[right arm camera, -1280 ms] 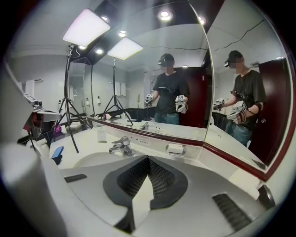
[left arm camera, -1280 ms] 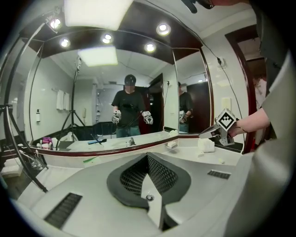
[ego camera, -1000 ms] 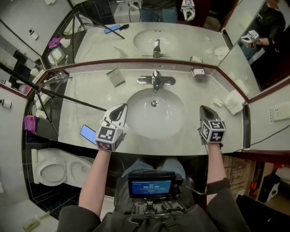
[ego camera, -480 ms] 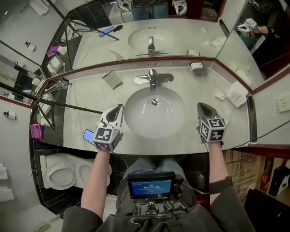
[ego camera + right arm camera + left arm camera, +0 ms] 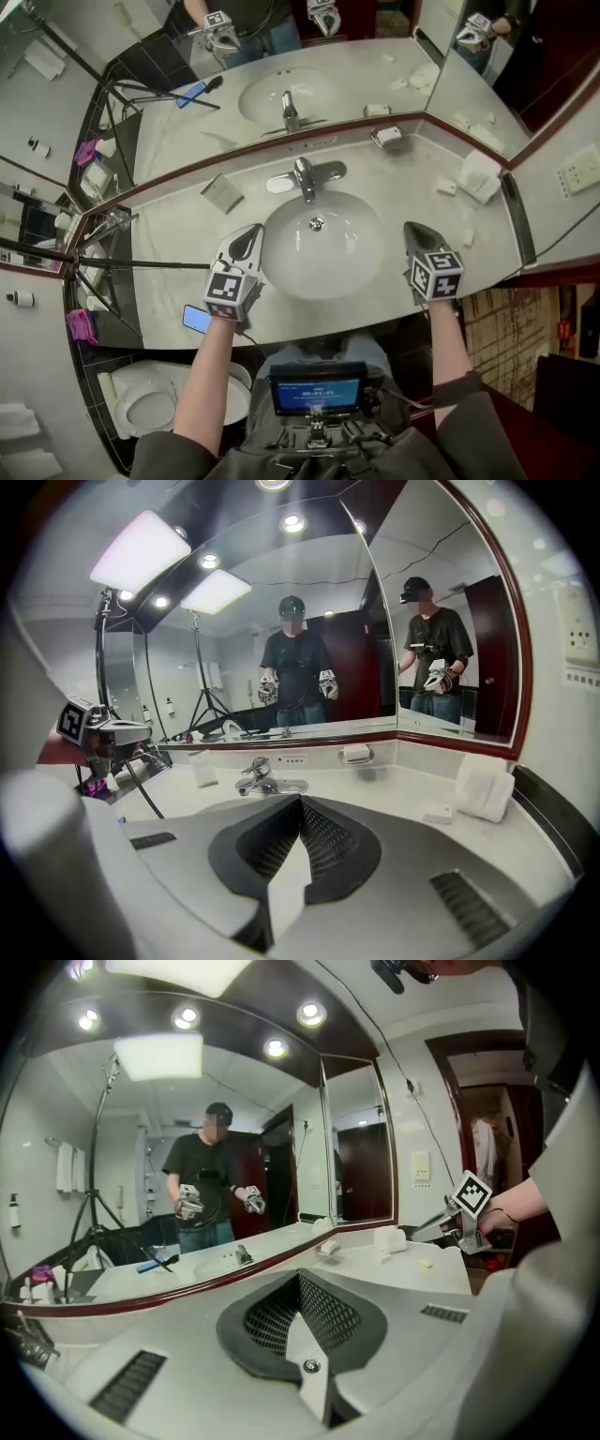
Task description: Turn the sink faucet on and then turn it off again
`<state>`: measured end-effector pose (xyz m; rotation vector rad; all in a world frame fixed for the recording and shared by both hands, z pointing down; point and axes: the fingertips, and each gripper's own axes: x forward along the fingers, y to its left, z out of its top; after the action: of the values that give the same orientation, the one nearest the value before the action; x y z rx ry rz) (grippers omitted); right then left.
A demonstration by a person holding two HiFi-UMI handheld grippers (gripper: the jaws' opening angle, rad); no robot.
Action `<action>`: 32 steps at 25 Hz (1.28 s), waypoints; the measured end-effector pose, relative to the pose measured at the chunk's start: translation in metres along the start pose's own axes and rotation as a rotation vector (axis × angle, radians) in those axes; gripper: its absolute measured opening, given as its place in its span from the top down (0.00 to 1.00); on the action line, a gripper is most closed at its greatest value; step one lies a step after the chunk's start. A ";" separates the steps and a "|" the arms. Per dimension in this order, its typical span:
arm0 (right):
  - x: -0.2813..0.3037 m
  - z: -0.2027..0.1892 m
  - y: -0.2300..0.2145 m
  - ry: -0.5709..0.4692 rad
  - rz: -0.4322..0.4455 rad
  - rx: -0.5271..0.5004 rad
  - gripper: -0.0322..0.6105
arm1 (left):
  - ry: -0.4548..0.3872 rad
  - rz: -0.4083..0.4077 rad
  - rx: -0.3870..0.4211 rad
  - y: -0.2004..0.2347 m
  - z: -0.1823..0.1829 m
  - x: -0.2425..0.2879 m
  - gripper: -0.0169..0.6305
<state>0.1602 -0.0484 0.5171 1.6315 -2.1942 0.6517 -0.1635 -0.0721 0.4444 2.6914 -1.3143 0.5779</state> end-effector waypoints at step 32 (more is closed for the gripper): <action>0.029 -0.095 0.046 0.070 -0.259 0.209 0.92 | -0.069 -0.243 0.706 0.026 -0.073 0.154 0.63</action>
<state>0.1065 -0.0091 0.6046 1.9230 -1.8738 0.8695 -0.1196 -0.1848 0.5669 3.3743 -0.8769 1.0930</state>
